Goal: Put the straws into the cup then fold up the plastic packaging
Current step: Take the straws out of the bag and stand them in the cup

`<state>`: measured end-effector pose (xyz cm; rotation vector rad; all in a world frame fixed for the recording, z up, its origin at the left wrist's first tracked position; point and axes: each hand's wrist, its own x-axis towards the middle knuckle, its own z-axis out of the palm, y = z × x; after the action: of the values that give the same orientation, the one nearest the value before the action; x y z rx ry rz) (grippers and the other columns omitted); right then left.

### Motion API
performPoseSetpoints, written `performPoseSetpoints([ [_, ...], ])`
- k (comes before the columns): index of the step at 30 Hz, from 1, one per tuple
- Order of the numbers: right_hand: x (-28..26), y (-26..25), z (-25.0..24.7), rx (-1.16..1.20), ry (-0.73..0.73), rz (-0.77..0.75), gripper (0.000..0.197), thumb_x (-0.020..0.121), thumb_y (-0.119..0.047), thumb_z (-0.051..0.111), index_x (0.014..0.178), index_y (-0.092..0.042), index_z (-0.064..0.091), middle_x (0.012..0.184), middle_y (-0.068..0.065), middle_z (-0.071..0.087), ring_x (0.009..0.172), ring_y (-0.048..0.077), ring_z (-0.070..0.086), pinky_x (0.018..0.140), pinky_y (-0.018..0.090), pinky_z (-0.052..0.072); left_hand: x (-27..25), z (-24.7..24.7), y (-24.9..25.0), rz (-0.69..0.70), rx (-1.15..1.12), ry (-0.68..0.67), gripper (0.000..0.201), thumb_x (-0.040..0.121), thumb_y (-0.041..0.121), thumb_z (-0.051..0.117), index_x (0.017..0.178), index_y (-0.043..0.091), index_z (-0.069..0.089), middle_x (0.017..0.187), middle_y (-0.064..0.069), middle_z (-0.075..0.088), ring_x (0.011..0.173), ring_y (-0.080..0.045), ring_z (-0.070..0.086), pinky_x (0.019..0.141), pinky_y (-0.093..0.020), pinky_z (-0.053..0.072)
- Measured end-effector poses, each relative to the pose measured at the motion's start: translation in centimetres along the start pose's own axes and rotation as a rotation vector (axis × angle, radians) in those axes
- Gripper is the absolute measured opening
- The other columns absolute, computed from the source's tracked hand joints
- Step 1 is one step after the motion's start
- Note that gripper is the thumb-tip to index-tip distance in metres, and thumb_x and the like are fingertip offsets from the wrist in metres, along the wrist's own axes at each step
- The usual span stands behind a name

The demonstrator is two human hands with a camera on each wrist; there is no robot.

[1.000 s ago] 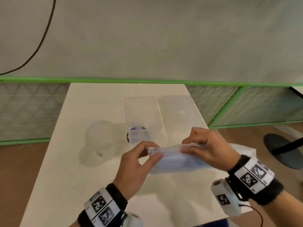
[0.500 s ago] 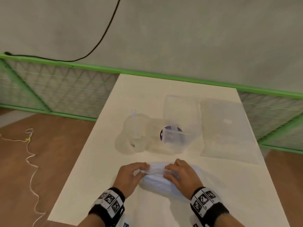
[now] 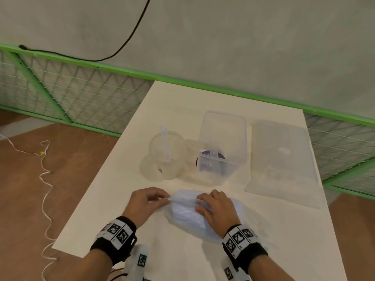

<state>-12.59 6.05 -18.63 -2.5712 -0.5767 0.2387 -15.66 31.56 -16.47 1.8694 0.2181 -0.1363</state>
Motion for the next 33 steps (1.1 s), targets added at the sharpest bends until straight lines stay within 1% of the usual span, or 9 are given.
performPoseSetpoints([
  [4,0.0,-0.1,-0.3,-0.005,-0.062,0.049,0.041,0.089,-0.058,0.043,0.115,-0.032,0.061,0.092,-0.011,0.044,0.089,0.016,0.047,0.075,0.031,0.033,-0.3,-0.5,1.2,-0.01,-0.026,-0.041,0.02,0.076,0.006,0.08,0.075,0.026,0.079,0.085,0.004,0.077,0.082,-0.014,0.072,0.08,-0.018,0.054],
  [9,-0.3,-1.7,-1.8,-0.068,-0.115,0.166,0.029,0.092,-0.053,0.052,0.119,-0.043,0.055,0.104,-0.015,0.044,0.107,0.011,0.044,0.083,0.035,0.025,-0.5,-1.0,2.0,-0.043,-0.047,-0.123,0.015,0.079,0.011,0.079,0.075,0.024,0.075,0.084,-0.005,0.075,0.082,-0.037,0.067,0.08,-0.044,0.054],
  [13,-0.4,-3.9,-2.6,0.057,0.106,0.168,0.033,0.079,-0.057,0.056,0.11,-0.046,0.058,0.115,-0.023,0.04,0.115,0.0,0.034,0.084,0.032,0.021,-0.6,-1.4,2.6,0.066,-0.02,-0.089,0.02,0.078,0.006,0.078,0.073,0.025,0.073,0.082,0.004,0.074,0.077,-0.02,0.068,0.078,-0.034,0.054],
  [16,-0.2,-6.6,-2.4,0.168,0.268,0.102,0.03,0.079,-0.057,0.058,0.106,-0.044,0.06,0.114,-0.025,0.046,0.116,-0.004,0.037,0.088,0.027,0.026,-0.7,-1.7,2.9,0.084,0.009,-0.113,0.02,0.079,0.006,0.078,0.074,0.026,0.073,0.081,0.006,0.073,0.077,-0.021,0.067,0.079,-0.038,0.053],
  [20,0.2,-8.7,-0.7,0.155,0.222,0.017,0.032,0.086,-0.065,0.051,0.105,-0.042,0.063,0.111,-0.023,0.058,0.112,-0.002,0.045,0.09,0.036,0.03,-1.2,-2.3,3.5,0.125,0.046,-0.146,0.018,0.083,0.009,0.075,0.075,0.026,0.072,0.084,0.006,0.071,0.075,-0.018,0.065,0.076,-0.038,0.051],
  [23,0.4,-9.4,0.2,0.213,0.251,0.015,0.044,0.091,-0.071,0.037,0.095,-0.039,0.067,0.097,-0.021,0.067,0.096,-0.002,0.056,0.085,0.044,0.031,-1.5,-2.6,4.0,0.173,0.073,-0.17,0.012,0.085,0.013,0.073,0.079,0.023,0.073,0.086,0.007,0.071,0.075,-0.017,0.063,0.073,-0.037,0.05],
  [25,0.5,-9.7,0.2,0.231,0.296,0.014,0.039,0.092,-0.066,0.041,0.091,-0.039,0.068,0.092,-0.022,0.068,0.089,-0.004,0.057,0.083,0.044,0.03,-1.6,-2.7,4.4,0.17,0.05,-0.175,0.009,0.084,0.012,0.073,0.08,0.02,0.074,0.086,0.004,0.07,0.073,-0.019,0.063,0.073,-0.037,0.051],
  [29,-0.6,-7.7,-1.0,0.18,0.387,0.058,0.022,0.09,-0.054,0.054,0.085,-0.038,0.069,0.091,-0.024,0.069,0.088,-0.002,0.061,0.077,0.047,0.036,-1.7,-3.3,4.3,0.133,-0.007,-0.102,0.02,0.084,0.005,0.071,0.078,0.024,0.071,0.088,0.004,0.071,0.066,-0.021,0.066,0.07,-0.025,0.051],
  [33,-3.3,-2.7,-3.6,0.089,0.514,0.205,0.02,0.083,-0.054,0.057,0.08,-0.041,0.071,0.085,-0.026,0.07,0.088,0.004,0.066,0.073,0.053,0.046,-1.3,-4.9,3.6,0.051,-0.086,-0.01,0.012,0.084,0.008,0.071,0.082,0.02,0.071,0.083,0.0,0.072,0.064,-0.019,0.068,0.066,-0.021,0.046],
])
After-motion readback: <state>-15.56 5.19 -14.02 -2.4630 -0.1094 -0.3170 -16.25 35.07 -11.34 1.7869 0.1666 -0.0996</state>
